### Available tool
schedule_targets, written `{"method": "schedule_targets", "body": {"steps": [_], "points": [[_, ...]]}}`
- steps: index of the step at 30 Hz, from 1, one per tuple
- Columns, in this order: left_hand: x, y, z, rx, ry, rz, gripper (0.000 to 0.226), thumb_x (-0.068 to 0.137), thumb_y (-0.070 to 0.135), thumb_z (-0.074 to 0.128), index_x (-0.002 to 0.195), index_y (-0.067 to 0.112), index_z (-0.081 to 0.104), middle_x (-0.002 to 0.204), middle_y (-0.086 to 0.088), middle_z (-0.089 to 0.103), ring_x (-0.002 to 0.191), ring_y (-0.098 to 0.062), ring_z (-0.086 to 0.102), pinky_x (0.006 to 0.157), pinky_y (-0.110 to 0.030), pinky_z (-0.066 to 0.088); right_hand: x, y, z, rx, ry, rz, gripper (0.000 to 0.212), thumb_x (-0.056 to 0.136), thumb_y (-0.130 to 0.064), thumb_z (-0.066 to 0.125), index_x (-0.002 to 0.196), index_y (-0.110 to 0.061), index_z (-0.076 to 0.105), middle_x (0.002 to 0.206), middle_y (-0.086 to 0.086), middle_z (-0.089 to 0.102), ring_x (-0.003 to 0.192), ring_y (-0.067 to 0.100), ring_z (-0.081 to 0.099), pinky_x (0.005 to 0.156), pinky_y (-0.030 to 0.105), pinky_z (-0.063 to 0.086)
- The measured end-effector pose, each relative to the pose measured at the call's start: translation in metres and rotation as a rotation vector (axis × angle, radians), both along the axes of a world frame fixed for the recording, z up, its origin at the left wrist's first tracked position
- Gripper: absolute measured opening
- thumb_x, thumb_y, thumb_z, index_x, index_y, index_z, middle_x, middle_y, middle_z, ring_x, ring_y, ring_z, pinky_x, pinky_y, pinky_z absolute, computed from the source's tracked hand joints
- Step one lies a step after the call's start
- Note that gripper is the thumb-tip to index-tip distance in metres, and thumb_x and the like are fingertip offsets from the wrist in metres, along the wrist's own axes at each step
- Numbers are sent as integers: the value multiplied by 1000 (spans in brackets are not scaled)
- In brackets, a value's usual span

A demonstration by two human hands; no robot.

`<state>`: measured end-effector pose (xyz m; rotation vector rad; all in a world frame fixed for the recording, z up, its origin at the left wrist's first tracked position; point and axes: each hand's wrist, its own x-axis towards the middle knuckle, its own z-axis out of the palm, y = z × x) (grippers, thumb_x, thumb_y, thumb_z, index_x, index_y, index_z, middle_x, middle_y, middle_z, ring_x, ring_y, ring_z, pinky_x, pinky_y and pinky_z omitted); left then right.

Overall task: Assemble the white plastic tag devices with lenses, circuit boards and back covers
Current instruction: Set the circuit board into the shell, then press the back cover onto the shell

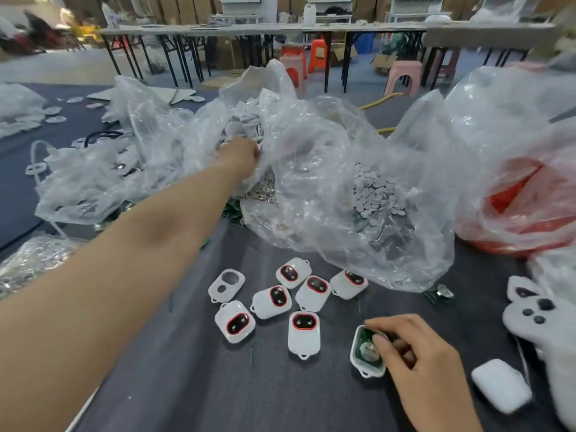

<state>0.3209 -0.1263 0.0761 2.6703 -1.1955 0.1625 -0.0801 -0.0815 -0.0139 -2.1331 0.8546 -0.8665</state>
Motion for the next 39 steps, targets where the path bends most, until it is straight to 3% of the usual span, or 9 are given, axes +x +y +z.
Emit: {"method": "schedule_targets", "body": {"steps": [3, 16, 20, 22, 24, 26, 30, 34, 39], "points": [[5, -6, -4, 0, -44, 3, 20, 93, 2, 42, 91, 8, 61, 104, -17, 63, 95, -34, 59, 84, -39, 48, 1, -2, -2, 4, 5, 2, 44, 70, 5, 78, 77, -38, 71, 87, -18, 63, 61, 1, 54, 58, 4, 38], [8, 23, 0, -163, -6, -31, 27, 89, 3, 48, 112, 12, 58, 110, -20, 61, 97, -38, 57, 77, -36, 41, -1, -1, 4, 88, 39, 35, 34, 79, -3, 73, 78, -37, 71, 88, -21, 64, 69, 9, 56, 62, 8, 38], [7, 31, 2, -152, 0, -51, 18, 88, 11, 55, 95, 2, 69, 106, -18, 67, 100, -32, 59, 87, -35, 45, -3, 0, 5, 104, 39, 41, 34, 78, -2, 73, 77, -36, 71, 88, -22, 64, 69, 8, 56, 61, 8, 39], [8, 32, -1, -211, 35, -24, 28, 93, 18, 54, 77, 0, 68, 90, -14, 68, 87, -27, 60, 84, -31, 46, -3, 1, 6, 105, 40, 44, 35, 78, -2, 74, 76, -36, 71, 87, -22, 64, 69, 8, 56, 61, 8, 39], [9, 32, -2, -343, 86, 29, 52, 100, 32, 45, 54, 8, 49, 58, -3, 50, 55, -17, 46, 65, -18, 40, -3, 0, 6, 109, 40, 42, 34, 78, -2, 74, 76, -36, 71, 87, -22, 64, 70, 9, 56, 61, 8, 39], [10, 32, 2, -511, 87, 67, 51, 102, 31, 40, 55, 10, 43, 51, 0, 40, 48, -13, 37, 53, -17, 31, -3, 0, 6, 119, 39, 39, 33, 78, -3, 74, 76, -36, 71, 87, -23, 64, 70, 9, 56, 62, 8, 39], [15, 38, 16, -544, 56, 38, 21, 93, 14, 55, 99, 0, 71, 94, -15, 71, 84, -22, 61, 84, -21, 41, -3, 1, 6, 140, 29, 35, 31, 78, -3, 74, 76, -35, 72, 86, -24, 64, 71, 8, 56, 62, 9, 39], [15, 46, 13, -436, 69, 8, 20, 92, 10, 57, 107, 4, 70, 107, -14, 69, 97, -24, 62, 79, -16, 36, -3, 2, 8, 156, 31, 32, 32, 78, -3, 74, 76, -34, 71, 87, -24, 64, 72, 8, 56, 63, 10, 39], [19, 40, 4, -248, 68, -21, 30, 96, 8, 51, 123, 4, 62, 126, -16, 61, 116, -32, 55, 102, -33, 41, -3, 3, 8, 147, 38, 34, 34, 77, -1, 74, 74, -35, 72, 86, -22, 64, 68, 9, 56, 62, 9, 40]]}}
